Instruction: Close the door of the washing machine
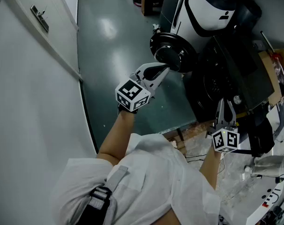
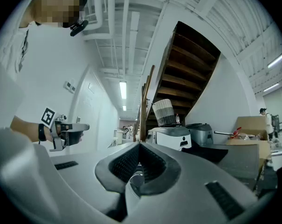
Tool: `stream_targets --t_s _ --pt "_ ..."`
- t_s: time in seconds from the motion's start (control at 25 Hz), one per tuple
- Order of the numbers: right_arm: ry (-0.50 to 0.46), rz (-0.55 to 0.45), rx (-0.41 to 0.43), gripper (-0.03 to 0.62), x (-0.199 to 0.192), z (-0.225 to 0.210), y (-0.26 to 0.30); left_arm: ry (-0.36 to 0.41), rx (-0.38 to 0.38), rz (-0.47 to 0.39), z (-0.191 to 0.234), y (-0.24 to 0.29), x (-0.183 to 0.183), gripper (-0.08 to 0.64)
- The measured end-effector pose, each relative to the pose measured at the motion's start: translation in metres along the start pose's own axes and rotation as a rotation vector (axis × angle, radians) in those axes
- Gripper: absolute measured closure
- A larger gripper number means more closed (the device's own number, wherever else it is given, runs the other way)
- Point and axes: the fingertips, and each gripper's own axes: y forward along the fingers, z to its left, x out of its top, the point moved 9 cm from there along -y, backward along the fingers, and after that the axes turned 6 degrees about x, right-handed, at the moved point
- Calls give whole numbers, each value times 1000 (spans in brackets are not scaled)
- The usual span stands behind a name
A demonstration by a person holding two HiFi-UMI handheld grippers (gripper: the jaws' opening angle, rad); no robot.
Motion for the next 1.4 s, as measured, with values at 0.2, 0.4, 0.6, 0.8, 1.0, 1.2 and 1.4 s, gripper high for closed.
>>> stream_targets --t_s 0.2,0.4,0.6,0.8,1.0,1.2,1.4 --pt "-7 -4 2 566 -1 3 -4 2 -18 1 -5 -1 -1 549" --pt "-2 -4 -6 566 -2 1 -9 14 -24 8 -11 -1 -2 548" --pt "-15 4 -33 566 -3 -5 -13 13 -27 24 -13 3 -5 548" --pt "7 -27 -39 565 -2 -9 -17 20 -56 40 -17 5 -10 548" --pt "-20 -17 -21 560 1 -6 -12 35 -59 42 -18 5 -10 548" --pt "-26 -15 -11 560 1 -1 -6 30 -47 37 -14 4 -10 548" --pt "-40 13 -4 558 -5 -18 -9 31 -76 64 -23 20 -19 548"
